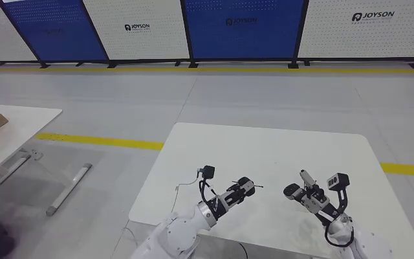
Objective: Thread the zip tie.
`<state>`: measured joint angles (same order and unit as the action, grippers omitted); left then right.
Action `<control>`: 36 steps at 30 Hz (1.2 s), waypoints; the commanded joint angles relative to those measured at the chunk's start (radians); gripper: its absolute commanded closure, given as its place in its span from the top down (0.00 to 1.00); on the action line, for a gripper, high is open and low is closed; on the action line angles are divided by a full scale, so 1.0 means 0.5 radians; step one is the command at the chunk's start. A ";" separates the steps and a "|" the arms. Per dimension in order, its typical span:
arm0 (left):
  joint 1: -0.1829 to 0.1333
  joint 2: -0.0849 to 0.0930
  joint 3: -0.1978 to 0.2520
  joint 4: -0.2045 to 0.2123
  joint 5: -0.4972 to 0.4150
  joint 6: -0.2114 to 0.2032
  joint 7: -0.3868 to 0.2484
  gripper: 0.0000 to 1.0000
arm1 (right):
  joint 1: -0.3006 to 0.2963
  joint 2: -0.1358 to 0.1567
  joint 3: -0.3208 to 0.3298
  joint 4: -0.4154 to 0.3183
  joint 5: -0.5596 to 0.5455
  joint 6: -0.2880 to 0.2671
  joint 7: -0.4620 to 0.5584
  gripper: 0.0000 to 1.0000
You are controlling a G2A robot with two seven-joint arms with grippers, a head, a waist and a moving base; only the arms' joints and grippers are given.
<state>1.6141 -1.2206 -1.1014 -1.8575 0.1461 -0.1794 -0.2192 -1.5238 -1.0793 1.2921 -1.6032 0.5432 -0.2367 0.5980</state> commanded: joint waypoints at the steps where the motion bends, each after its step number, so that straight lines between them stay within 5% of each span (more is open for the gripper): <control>1: 0.001 0.000 -0.001 -0.001 -0.002 0.000 0.001 0.00 | 0.000 0.000 0.000 0.000 0.000 0.000 0.000 1.00; 6: 0.001 0.000 -0.001 -0.001 -0.002 0.000 0.001 0.00 | 0.002 0.000 0.010 -0.041 -0.065 -0.027 -0.020 1.00; 12: 0.001 0.000 -0.001 -0.001 -0.002 0.000 0.001 0.00 | -0.023 0.039 0.242 -0.141 -0.179 0.005 0.102 1.00; 17: 0.001 0.000 -0.001 -0.001 -0.002 0.000 0.001 0.00 | 0.016 0.088 0.411 -0.238 -0.490 0.279 0.283 1.00; 20: 0.001 0.000 -0.001 -0.001 -0.002 0.000 0.001 0.00 | 0.033 0.104 0.428 -0.313 -0.677 0.426 0.326 1.00; 32: 0.001 0.000 -0.001 -0.001 -0.002 0.000 0.001 0.00 | 0.034 0.104 0.417 -0.323 -0.677 0.411 0.349 1.00; 36: 0.001 0.000 -0.001 -0.001 -0.002 0.000 0.001 0.00 | 0.186 0.136 0.410 -0.310 -0.831 0.520 0.750 1.00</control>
<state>1.6145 -1.2206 -1.1018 -1.8578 0.1452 -0.1796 -0.2188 -1.4592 -1.0163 1.4983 -1.7623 0.1509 0.0012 0.8883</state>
